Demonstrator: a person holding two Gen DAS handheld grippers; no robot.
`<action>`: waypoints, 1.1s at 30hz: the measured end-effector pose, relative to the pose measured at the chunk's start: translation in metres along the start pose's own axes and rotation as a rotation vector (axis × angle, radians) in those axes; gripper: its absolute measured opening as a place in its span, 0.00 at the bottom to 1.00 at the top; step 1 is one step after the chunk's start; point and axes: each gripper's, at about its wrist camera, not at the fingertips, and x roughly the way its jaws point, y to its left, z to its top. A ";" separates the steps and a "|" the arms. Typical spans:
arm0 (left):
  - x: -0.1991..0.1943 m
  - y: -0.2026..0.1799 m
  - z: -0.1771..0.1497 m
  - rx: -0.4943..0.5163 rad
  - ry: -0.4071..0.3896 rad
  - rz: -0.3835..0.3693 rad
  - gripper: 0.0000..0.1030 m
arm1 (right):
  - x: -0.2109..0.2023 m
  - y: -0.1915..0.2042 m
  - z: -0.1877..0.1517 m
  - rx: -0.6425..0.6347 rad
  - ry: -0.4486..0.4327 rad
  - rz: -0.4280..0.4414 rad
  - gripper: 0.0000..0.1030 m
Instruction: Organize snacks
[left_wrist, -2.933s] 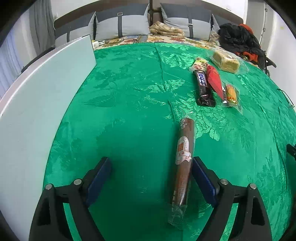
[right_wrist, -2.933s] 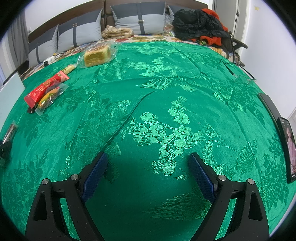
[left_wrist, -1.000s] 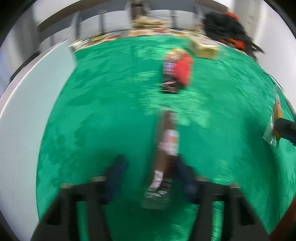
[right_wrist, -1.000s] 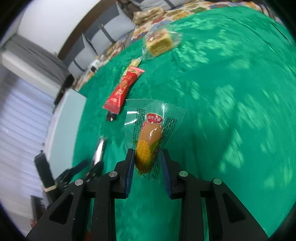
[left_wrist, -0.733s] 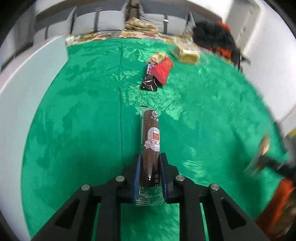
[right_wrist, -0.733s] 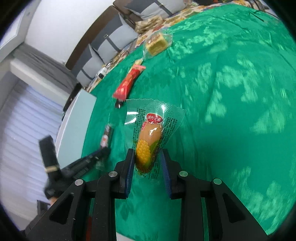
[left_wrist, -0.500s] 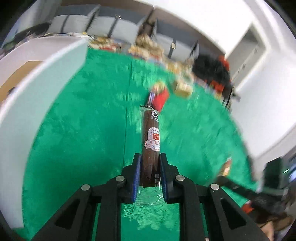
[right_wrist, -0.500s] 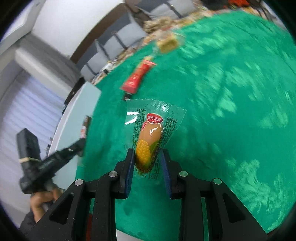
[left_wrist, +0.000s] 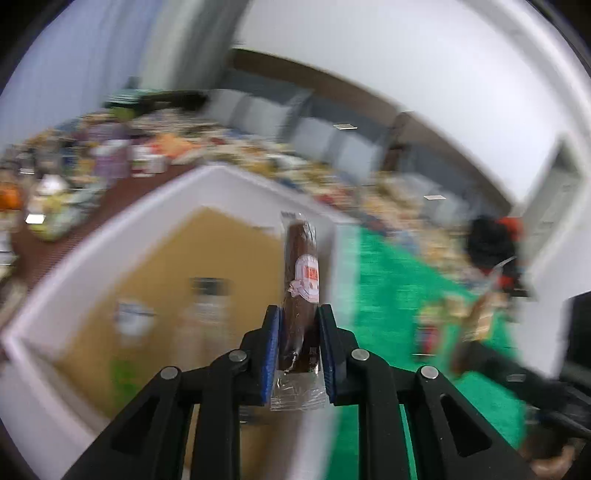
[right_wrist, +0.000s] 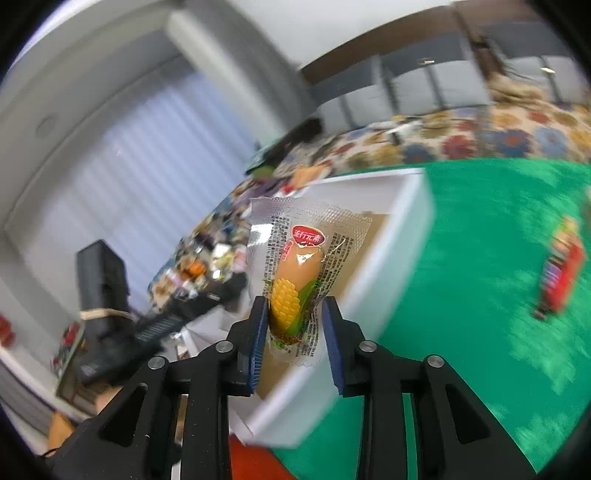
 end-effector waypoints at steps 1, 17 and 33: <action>0.005 0.012 -0.001 -0.004 0.008 0.072 0.44 | 0.021 0.009 0.002 -0.024 0.031 -0.014 0.47; -0.013 -0.059 -0.051 0.078 -0.117 0.098 0.97 | -0.071 -0.209 -0.125 -0.078 0.094 -0.771 0.70; 0.165 -0.271 -0.191 0.565 0.298 -0.027 1.00 | -0.189 -0.338 -0.140 0.204 0.014 -0.972 0.76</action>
